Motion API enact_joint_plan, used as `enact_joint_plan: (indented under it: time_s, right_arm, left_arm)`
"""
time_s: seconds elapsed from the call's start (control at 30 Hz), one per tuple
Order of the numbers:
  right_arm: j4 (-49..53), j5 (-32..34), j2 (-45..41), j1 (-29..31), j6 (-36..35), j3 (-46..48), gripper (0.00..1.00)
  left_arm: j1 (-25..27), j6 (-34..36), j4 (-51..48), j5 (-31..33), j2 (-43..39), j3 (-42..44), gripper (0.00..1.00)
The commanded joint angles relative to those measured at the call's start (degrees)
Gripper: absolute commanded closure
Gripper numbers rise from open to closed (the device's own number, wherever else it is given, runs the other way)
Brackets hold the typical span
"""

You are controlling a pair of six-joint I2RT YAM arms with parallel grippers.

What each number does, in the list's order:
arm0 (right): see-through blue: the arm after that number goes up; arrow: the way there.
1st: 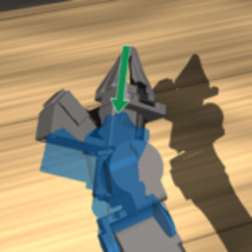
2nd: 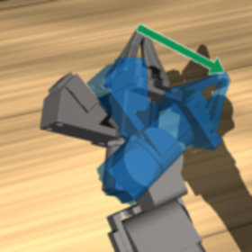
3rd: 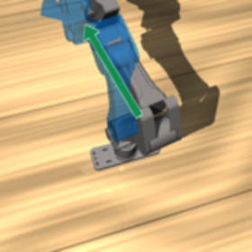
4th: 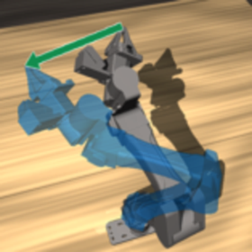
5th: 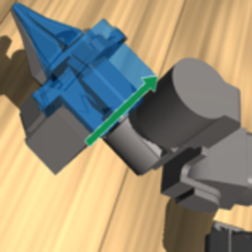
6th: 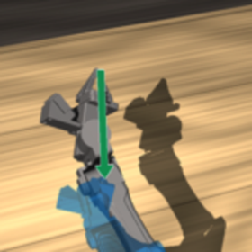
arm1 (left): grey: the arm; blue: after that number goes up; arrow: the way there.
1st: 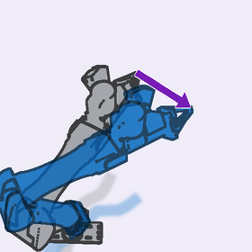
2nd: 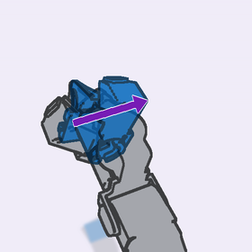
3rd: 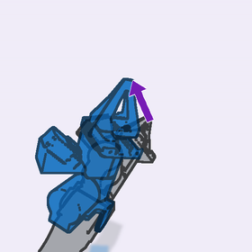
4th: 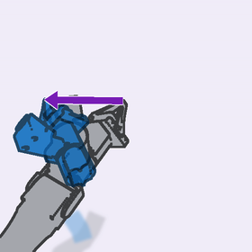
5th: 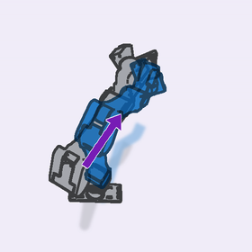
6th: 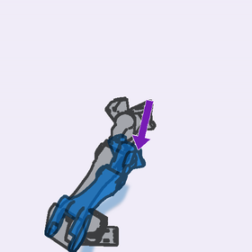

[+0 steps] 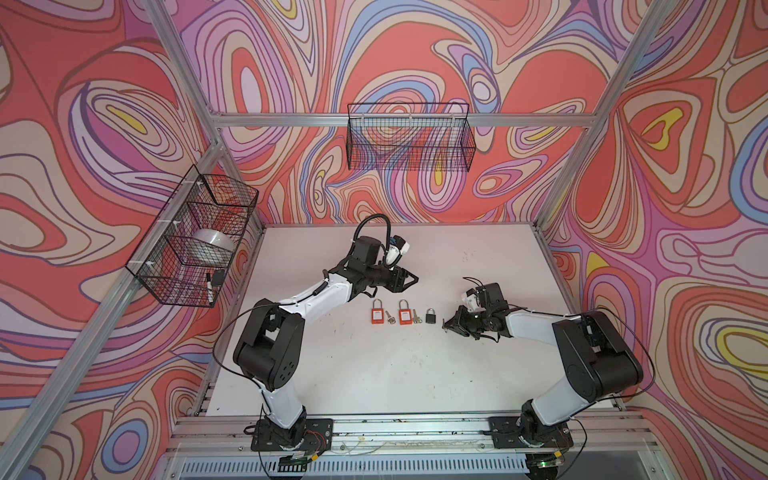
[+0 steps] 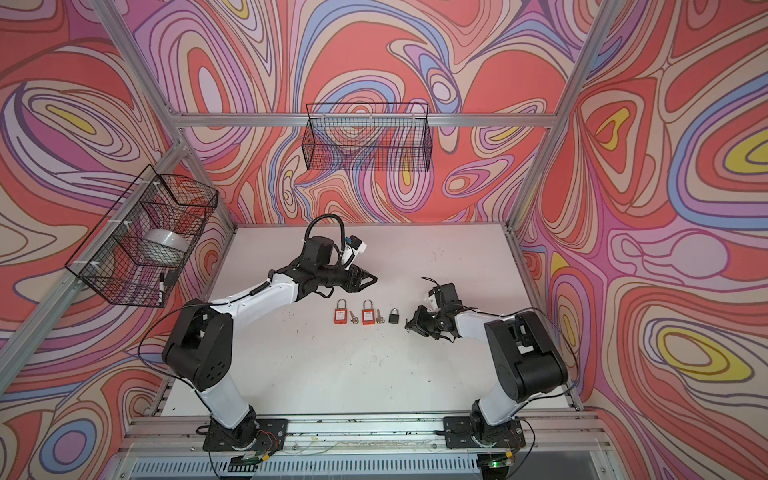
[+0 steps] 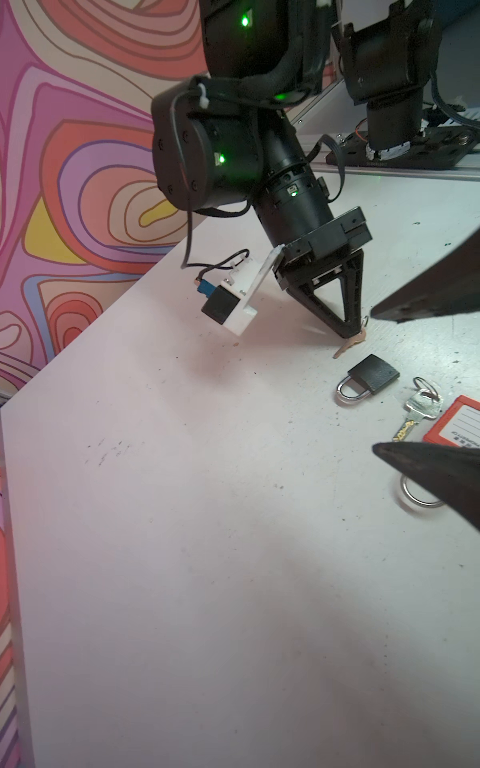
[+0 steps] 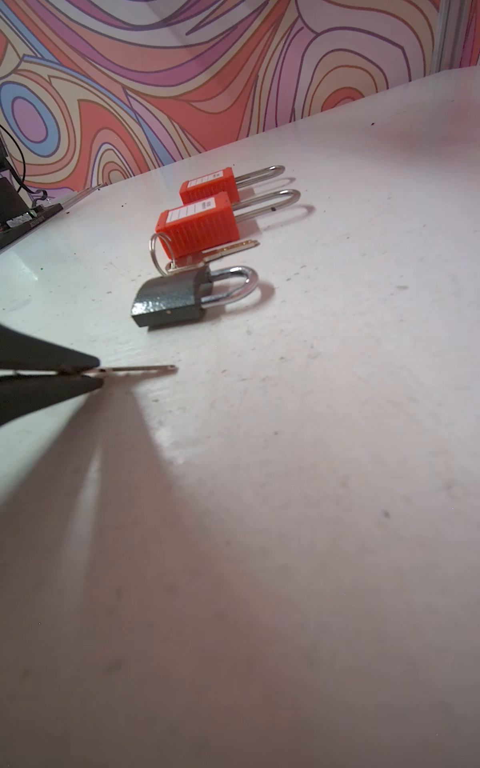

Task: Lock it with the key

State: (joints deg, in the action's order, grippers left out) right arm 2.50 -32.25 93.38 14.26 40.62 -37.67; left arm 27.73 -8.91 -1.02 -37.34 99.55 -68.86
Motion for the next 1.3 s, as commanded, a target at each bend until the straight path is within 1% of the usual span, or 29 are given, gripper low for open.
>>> enact_joint_plan:
  time_s: [0.0, 0.13, 0.27, 0.37, 0.43, 0.5, 0.57, 0.6, 0.63, 0.67, 0.7, 0.77, 0.8, 0.87, 0.97, 1.0, 1.03, 1.1, 1.2, 1.27]
  right_arm:
    - [-1.32, 0.21, 2.66, -0.19, 0.32, -2.16, 1.0]
    - [-0.48, 1.31, 4.15, -0.17, -0.25, -3.9, 1.0]
    - [1.09, 0.72, 5.65, -0.19, -1.4, -6.09, 1.0]
    - [2.93, 1.39, 5.42, -0.19, -2.48, -6.79, 1.0]
    - [3.98, 1.74, 4.68, -0.16, -3.04, -7.14, 0.83]
    - [5.09, 1.36, 3.87, -0.15, -3.46, -7.8, 0.71]
    - [7.19, 2.01, 2.49, -0.12, -4.02, -8.65, 0.62]
    - [8.38, 2.33, 1.6, -0.14, -4.54, -9.31, 0.58]
    - [9.98, 3.43, 0.57, -0.15, -5.16, -9.96, 0.53]
    - [11.35, 4.25, -0.28, -0.18, -5.87, -10.53, 0.47]
    - [12.76, 5.18, -1.4, -0.17, -6.76, -11.33, 0.43]
    - [15.65, 7.8, -3.63, -0.2, -8.65, -13.11, 0.34]
    - [17.24, 9.37, -4.8, -0.17, -9.69, -14.33, 0.26]
    - [20.37, 13.12, -6.98, -0.2, -11.78, -16.99, 0.02]
    - [22.18, 20.47, -10.36, -0.29, -15.44, -19.66, 0.02]
    - [21.22, 23.38, -11.71, -0.29, -16.81, -19.53, 0.02]
    - [19.24, 27.86, -13.27, -0.29, -18.04, -18.58, 0.02]
    - [13.02, 35.97, -16.79, -0.29, -20.87, -14.85, 0.01]
    - [-0.13, 47.59, -21.92, -0.62, -26.33, -6.48, 0.02]
    - [-6.16, 52.06, -23.53, -1.71, -29.77, -2.68, 0.02]
  left_arm:
    - [-0.76, -0.45, 0.75, 1.55, -2.86, 2.32, 0.51]
    - [-1.4, -0.5, 0.93, 2.36, -4.87, 4.42, 0.51]
    - [-1.62, -0.58, 1.02, 2.84, -6.18, 6.12, 0.51]
    - [-1.75, -0.5, 1.06, 3.06, -7.07, 7.16, 0.51]
    - [-2.06, -0.58, 1.47, 3.37, -7.9, 8.01, 0.5]
    - [-2.49, -1.01, 2.07, 3.5, -8.6, 8.71, 0.49]
    - [-3.04, -1.67, 2.76, 3.72, -9.39, 9.34, 0.44]
    - [-3.37, -1.96, 3.19, 3.71, -9.93, 9.75, 0.38]
    - [-3.81, -2.12, 3.67, 3.76, -10.53, 10.2, 0.25]
    - [-4.18, -2.25, 3.91, 3.98, -11.27, 10.58, 0.02]
    - [-4.66, -2.27, 3.96, 4.18, -12.19, 10.91, 0.0]
    - [-5.57, -2.13, 4.36, 5.56, -14.39, 12.1, 0.0]
    - [-6.14, -2.01, 5.12, 6.68, -15.83, 13.16, 0.0]
    - [-7.43, -2.29, 7.08, 9.82, -18.87, 15.66, 0.0]
    - [-9.87, -3.49, 11.91, 17.0, -24.43, 20.6, 0.0]
    - [-10.58, -3.85, 13.57, 20.46, -26.69, 22.58, 0.0]
    - [-11.1, -4.24, 15.35, 25.02, -28.99, 24.7, 0.0]
    - [-11.55, -3.92, 18.18, 32.94, -33.32, 28.62, 0.0]
    - [-11.8, -0.29, 21.86, 42.57, -38.91, 34.44, 0.0]
    - [-11.9, 1.62, 23.2, 47.95, -41.62, 37.48, 0.0]
